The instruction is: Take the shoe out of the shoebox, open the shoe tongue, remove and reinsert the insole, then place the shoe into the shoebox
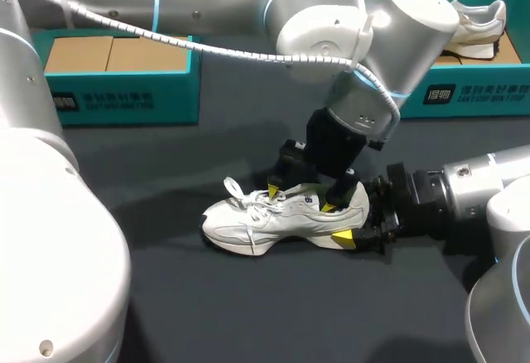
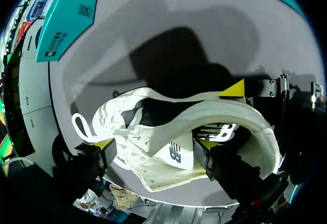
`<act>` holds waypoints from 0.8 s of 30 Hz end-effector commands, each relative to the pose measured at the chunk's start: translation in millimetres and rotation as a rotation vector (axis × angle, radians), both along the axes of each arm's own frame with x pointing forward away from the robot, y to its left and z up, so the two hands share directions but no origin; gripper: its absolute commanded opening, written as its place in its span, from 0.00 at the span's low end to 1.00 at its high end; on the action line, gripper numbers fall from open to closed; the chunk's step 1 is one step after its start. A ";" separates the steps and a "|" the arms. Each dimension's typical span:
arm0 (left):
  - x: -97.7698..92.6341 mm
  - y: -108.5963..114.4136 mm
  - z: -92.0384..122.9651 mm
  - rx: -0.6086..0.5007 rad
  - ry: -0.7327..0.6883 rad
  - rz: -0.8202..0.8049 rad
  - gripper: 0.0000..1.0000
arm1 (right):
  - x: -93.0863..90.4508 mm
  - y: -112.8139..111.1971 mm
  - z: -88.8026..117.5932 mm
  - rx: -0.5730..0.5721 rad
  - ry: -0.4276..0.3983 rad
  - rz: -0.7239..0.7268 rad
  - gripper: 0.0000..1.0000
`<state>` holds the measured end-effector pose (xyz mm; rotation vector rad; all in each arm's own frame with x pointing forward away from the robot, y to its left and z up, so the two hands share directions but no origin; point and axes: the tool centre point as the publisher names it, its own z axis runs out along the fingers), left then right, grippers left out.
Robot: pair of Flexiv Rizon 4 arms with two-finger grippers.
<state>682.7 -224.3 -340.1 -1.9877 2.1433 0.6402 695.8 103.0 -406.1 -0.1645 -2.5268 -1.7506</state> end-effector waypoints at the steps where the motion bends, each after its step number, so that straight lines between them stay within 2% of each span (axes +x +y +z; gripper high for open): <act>1: 0.6 -0.7 0.1 0.025 0.004 0.000 0.94 | 1.3 1.8 -1.3 -0.005 0.001 -0.002 0.00; 11: -1.8 10.8 5.8 0.052 0.030 0.002 0.75 | 1.3 1.8 -1.3 -0.005 0.001 -0.002 0.00; 18: -3.8 16.8 13.4 0.041 0.028 0.011 0.52 | 1.3 1.8 -1.3 -0.005 0.001 -0.002 0.00; 24: -4.2 19.7 19.2 0.020 0.032 0.018 0.48 | 1.3 1.8 -1.3 -0.005 0.001 -0.002 0.00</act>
